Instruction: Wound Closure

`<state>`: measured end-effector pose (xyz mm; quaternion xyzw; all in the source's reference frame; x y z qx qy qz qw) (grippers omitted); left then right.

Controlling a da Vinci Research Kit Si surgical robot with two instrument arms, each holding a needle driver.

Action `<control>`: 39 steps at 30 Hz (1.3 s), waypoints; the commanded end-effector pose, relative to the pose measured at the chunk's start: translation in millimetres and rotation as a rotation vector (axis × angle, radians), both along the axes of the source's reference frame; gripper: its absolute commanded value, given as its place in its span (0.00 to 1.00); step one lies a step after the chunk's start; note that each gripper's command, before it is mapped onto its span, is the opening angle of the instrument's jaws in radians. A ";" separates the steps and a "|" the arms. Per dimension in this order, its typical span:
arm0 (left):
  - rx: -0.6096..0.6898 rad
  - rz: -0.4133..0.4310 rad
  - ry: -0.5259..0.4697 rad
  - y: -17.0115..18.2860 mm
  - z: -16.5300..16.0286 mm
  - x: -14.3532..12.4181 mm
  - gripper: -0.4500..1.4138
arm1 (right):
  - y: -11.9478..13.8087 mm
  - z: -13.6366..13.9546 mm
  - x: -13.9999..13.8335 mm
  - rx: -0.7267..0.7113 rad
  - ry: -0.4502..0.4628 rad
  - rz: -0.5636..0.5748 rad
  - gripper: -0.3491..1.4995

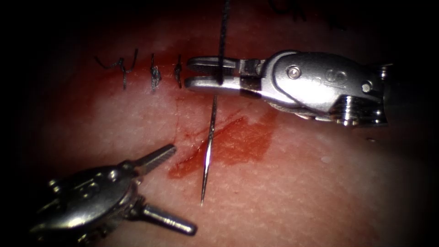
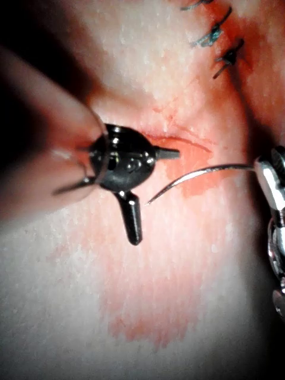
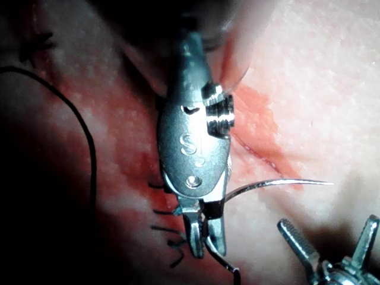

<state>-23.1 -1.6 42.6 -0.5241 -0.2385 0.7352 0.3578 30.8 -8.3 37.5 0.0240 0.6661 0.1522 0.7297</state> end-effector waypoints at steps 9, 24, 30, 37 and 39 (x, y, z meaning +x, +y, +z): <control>-0.078 0.020 0.024 -3.3 2.5 -0.4 0.63 | 2.2 1.7 3.4 -0.240 0.115 -0.203 0.00; -0.089 0.098 0.064 -2.2 9.8 -4.9 0.32 | 4.8 3.5 5.3 -0.344 0.234 -0.298 0.00; -0.082 0.109 0.102 -2.8 12.2 -5.4 0.31 | 5.5 4.5 5.5 -0.370 0.236 -0.300 0.00; -0.075 0.137 0.116 -3.8 12.9 -5.4 0.31 | 5.1 4.5 7.2 -0.406 0.254 -0.308 0.00; -0.074 0.141 0.111 -4.2 12.8 -5.5 0.31 | 4.8 4.6 7.7 -0.434 0.267 -0.309 0.00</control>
